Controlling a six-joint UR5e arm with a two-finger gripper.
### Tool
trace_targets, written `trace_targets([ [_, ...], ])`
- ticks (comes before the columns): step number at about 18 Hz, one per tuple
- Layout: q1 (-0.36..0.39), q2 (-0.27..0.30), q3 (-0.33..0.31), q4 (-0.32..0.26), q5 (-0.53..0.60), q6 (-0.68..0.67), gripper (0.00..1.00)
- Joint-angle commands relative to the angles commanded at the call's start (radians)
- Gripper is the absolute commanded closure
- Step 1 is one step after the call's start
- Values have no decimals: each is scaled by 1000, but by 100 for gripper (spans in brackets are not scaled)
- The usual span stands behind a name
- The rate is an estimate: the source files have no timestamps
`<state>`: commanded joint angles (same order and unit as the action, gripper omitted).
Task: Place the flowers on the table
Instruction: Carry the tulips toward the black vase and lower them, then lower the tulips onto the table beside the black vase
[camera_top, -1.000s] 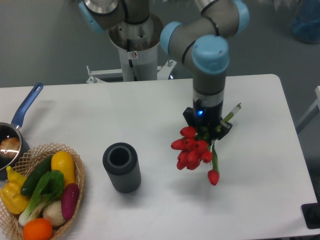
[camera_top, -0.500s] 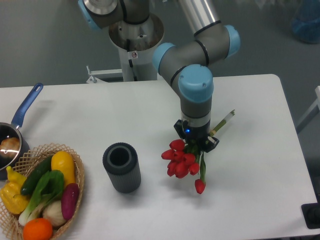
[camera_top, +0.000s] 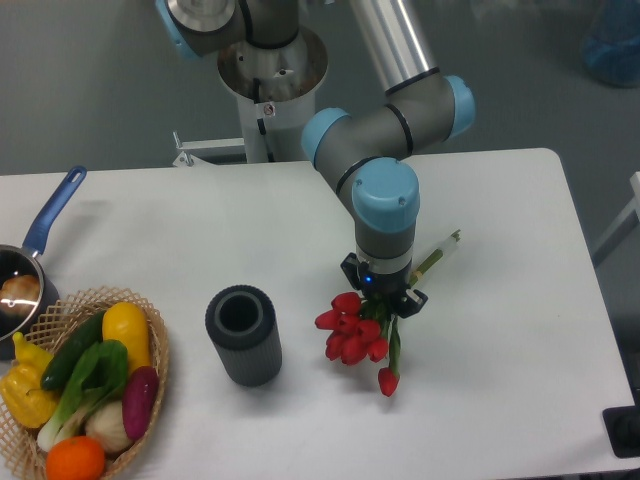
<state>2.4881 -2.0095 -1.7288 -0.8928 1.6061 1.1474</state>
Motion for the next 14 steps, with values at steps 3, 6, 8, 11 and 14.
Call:
trace_targets([
  [3, -2, -9, 0, -2, 0, -2, 59],
  [6, -2, -15, 0, 0, 0, -2, 59],
  [8, -2, -15, 0, -2, 0, 0, 59],
  [11, -2, -15, 2, -2, -2, 0, 56],
  [14, -2, -17, 2, -2, -2, 0, 54],
])
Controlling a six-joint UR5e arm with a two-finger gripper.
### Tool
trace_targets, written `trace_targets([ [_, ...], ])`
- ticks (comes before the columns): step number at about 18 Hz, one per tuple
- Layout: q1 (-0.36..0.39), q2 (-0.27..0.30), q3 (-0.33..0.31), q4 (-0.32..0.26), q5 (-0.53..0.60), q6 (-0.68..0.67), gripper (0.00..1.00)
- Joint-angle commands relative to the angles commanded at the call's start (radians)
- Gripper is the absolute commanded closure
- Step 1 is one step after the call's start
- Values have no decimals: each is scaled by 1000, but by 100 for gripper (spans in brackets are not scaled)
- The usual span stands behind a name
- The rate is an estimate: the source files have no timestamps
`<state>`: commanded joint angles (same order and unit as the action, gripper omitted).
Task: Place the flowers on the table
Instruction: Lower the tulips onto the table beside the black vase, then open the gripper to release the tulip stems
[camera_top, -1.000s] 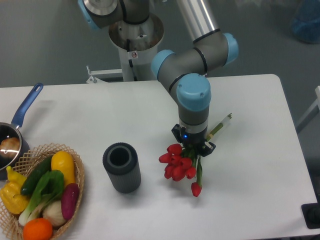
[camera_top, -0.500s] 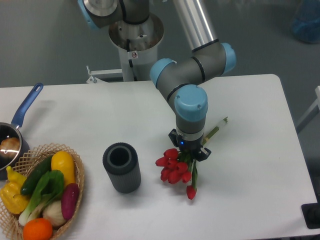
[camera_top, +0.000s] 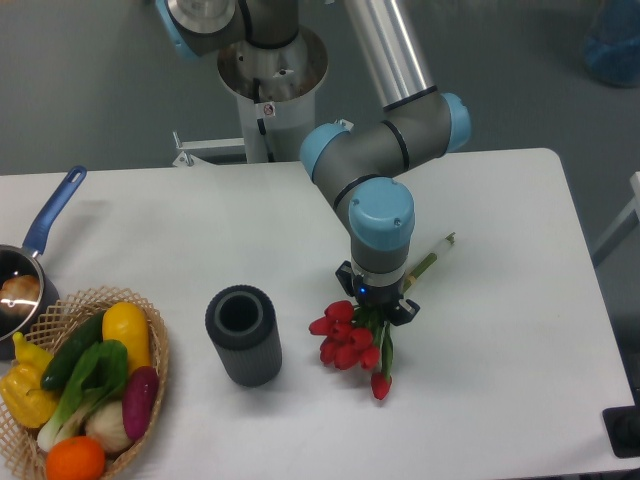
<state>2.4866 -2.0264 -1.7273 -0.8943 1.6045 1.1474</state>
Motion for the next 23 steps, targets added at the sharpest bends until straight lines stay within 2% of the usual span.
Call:
trace_targets([
  [6, 2, 0, 0, 2, 0, 2, 46],
  [8, 2, 2, 6, 2, 0, 2, 31],
  [11, 5, 8, 18, 2, 0, 0, 1],
  [14, 9, 20, 20, 5, -5, -5, 0],
  [18, 9, 66, 28, 9, -8, -119, 0],
  [23, 9, 112, 78, 21, -8, -126, 0],
])
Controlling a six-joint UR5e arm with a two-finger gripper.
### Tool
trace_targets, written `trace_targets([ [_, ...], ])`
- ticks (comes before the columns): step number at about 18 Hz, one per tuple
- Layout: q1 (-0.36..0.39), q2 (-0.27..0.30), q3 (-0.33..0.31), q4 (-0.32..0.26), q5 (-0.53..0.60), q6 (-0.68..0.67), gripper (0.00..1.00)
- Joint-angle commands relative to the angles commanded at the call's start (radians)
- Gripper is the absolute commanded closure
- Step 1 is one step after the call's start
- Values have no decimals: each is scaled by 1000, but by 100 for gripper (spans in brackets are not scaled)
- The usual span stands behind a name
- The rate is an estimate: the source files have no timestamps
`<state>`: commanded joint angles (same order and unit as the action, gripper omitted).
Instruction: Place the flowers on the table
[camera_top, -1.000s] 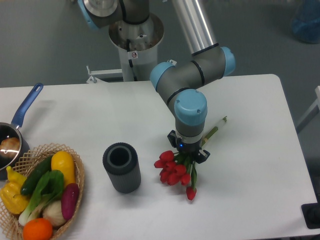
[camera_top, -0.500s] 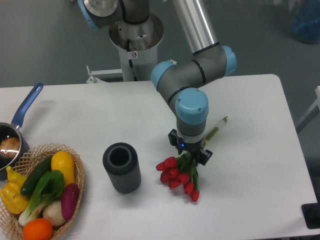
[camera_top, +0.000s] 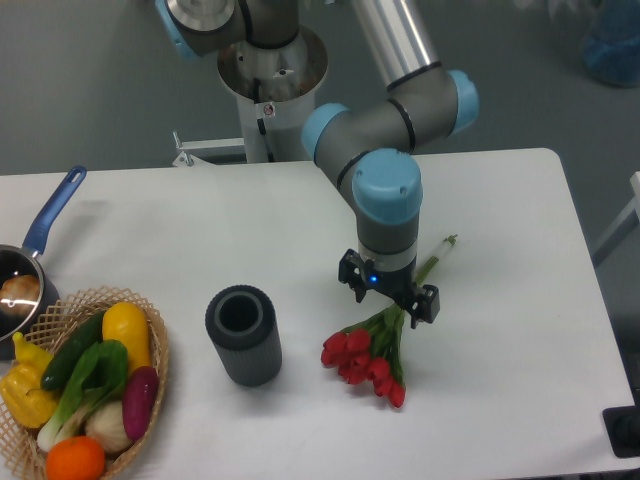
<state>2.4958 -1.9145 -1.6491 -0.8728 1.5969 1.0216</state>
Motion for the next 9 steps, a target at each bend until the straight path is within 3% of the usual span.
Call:
trace_targets([
  [9, 15, 44, 42, 15, -2, 6, 0],
])
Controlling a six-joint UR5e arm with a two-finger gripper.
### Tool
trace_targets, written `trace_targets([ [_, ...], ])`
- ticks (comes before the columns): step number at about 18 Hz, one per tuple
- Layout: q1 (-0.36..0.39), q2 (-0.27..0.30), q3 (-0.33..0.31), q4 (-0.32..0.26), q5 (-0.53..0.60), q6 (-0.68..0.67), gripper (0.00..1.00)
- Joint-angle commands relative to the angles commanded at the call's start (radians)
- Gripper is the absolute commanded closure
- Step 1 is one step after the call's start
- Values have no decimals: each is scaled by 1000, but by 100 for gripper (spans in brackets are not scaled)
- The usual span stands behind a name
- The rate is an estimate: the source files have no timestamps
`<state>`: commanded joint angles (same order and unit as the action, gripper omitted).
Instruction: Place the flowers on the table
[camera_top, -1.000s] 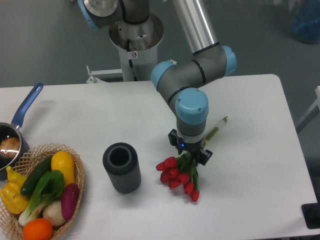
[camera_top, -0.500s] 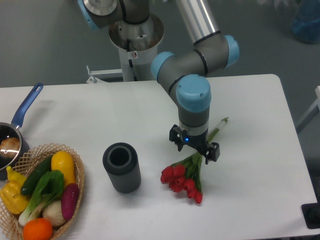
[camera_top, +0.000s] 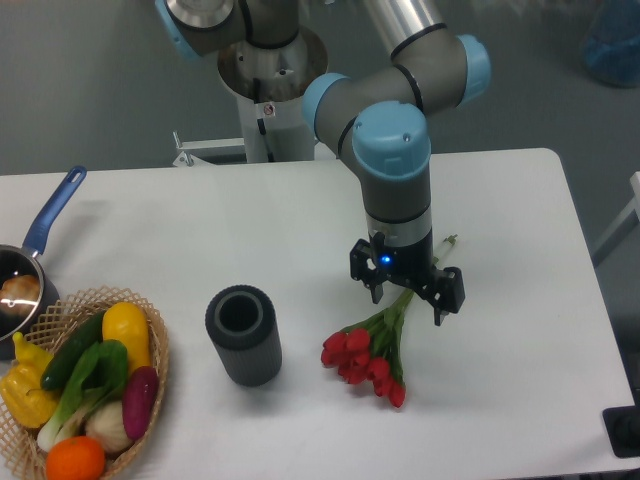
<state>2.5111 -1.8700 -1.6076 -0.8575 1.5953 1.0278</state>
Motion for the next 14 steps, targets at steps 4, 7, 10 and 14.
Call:
trace_targets([
  [4, 44, 41, -6, -2, -53, 17, 0],
  [7, 72, 72, -24, -3, -74, 89, 0],
  [10, 100, 97, -38, -5, -83, 139, 0],
  [14, 129, 133, -72, -8, -87, 153, 0],
])
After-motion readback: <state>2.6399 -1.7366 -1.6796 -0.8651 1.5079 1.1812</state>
